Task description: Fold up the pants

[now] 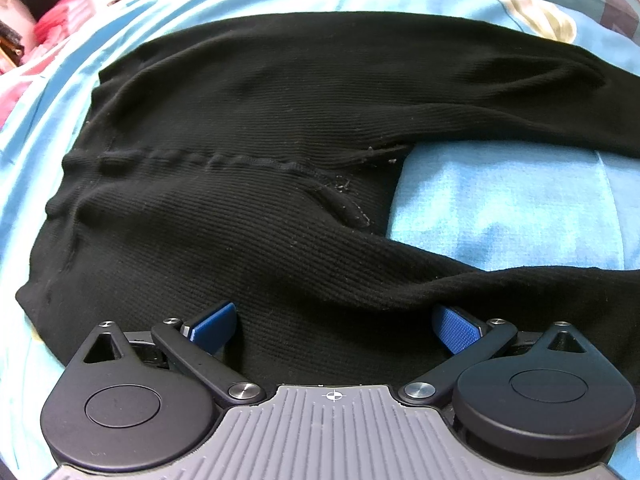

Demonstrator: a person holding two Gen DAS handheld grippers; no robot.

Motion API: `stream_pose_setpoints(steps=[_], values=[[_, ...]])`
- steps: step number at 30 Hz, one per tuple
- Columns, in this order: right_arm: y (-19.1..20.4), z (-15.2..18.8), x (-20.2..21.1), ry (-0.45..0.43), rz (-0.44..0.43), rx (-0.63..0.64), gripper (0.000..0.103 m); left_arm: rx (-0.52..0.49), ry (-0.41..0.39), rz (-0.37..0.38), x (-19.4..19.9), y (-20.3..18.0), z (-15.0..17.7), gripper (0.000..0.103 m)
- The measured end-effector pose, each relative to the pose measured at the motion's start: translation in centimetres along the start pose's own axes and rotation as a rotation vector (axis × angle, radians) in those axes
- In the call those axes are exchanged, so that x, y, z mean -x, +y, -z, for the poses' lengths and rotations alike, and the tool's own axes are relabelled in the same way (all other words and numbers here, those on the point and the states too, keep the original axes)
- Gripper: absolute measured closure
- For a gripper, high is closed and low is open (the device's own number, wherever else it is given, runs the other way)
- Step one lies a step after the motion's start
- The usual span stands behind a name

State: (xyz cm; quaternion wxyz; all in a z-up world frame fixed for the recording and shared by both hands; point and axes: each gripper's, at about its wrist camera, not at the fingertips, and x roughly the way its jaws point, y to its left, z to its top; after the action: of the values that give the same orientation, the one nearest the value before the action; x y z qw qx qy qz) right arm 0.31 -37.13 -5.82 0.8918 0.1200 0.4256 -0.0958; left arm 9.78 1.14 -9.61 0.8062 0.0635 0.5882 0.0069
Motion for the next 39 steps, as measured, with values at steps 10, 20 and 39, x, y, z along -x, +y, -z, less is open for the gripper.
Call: stream_pose_setpoints(steps=[10, 20, 39], values=[[-1.7, -1.0, -2.7, 0.014, 0.038, 0.019, 0.064, 0.009, 0.016, -0.03, -0.1, -0.6, -0.5, 0.0], [-1.4, -0.8, -3.1, 0.015, 0.05, 0.085, 0.055, 0.01, 0.018, -0.033, -0.2, -0.7, -0.6, 0.0], [-6.0, -3.2, -3.4, -0.063, 0.191, -0.102, 0.043, -0.001, 0.019, -0.027, 0.2, -0.8, -0.4, 0.0]])
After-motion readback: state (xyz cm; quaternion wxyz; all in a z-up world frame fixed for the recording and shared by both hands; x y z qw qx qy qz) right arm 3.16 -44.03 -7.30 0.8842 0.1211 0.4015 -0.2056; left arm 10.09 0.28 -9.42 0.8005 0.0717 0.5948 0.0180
